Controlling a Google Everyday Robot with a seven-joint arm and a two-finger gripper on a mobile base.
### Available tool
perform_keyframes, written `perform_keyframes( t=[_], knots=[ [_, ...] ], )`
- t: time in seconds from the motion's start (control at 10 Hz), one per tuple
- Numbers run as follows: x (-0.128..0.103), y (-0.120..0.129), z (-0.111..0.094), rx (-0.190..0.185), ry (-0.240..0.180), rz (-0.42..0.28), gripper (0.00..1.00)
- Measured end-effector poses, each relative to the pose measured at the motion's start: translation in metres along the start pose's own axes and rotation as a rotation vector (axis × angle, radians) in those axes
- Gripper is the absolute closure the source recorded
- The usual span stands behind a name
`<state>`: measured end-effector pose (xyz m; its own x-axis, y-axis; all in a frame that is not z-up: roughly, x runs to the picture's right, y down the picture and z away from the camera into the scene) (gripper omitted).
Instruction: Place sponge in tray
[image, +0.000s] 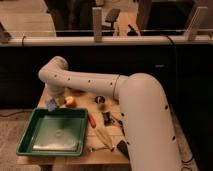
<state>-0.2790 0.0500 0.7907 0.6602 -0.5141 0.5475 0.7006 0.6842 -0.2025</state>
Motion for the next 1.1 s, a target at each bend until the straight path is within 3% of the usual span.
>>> perform_keyframes(
  t=[0.2,1.1],
  knots=[
    [-0.011,0.005,0.0,-0.015,-0.022,-0.044,1.0],
    [-0.041,0.041,-0.005,-0.112,-0.122,-0.193,1.0]
  ],
)
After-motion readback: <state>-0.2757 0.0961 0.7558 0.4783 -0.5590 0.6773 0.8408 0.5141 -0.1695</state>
